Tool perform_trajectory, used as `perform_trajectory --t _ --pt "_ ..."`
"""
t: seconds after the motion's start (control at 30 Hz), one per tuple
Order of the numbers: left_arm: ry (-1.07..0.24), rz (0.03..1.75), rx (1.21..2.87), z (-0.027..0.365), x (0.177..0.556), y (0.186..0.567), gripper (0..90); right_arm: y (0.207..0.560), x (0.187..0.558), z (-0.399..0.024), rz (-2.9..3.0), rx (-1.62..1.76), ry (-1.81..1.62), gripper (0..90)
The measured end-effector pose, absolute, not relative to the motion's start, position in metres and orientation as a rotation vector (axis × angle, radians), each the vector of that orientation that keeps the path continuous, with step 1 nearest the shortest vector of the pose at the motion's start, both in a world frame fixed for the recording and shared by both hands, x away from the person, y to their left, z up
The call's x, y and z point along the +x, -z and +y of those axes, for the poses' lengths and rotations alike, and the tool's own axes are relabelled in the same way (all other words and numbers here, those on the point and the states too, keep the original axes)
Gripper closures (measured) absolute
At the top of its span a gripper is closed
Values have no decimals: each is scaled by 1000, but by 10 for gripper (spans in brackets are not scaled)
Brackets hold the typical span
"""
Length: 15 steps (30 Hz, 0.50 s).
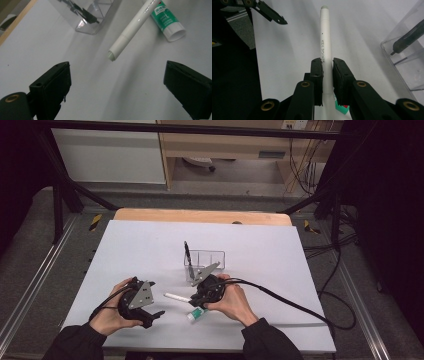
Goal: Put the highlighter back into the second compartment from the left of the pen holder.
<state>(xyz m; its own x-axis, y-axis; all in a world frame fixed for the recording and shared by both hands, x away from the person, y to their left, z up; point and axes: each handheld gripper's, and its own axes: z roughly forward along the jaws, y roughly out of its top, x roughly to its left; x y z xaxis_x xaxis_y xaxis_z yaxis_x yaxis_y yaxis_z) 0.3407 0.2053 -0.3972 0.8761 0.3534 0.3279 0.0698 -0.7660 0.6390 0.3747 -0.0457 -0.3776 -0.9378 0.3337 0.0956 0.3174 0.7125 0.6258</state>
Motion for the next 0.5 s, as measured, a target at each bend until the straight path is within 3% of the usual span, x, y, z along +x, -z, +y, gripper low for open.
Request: perform_trajectory --t 0.5 --pt "-718 16 2456 162 344 396 205 369 378 -41 2898 576 -1027 792"
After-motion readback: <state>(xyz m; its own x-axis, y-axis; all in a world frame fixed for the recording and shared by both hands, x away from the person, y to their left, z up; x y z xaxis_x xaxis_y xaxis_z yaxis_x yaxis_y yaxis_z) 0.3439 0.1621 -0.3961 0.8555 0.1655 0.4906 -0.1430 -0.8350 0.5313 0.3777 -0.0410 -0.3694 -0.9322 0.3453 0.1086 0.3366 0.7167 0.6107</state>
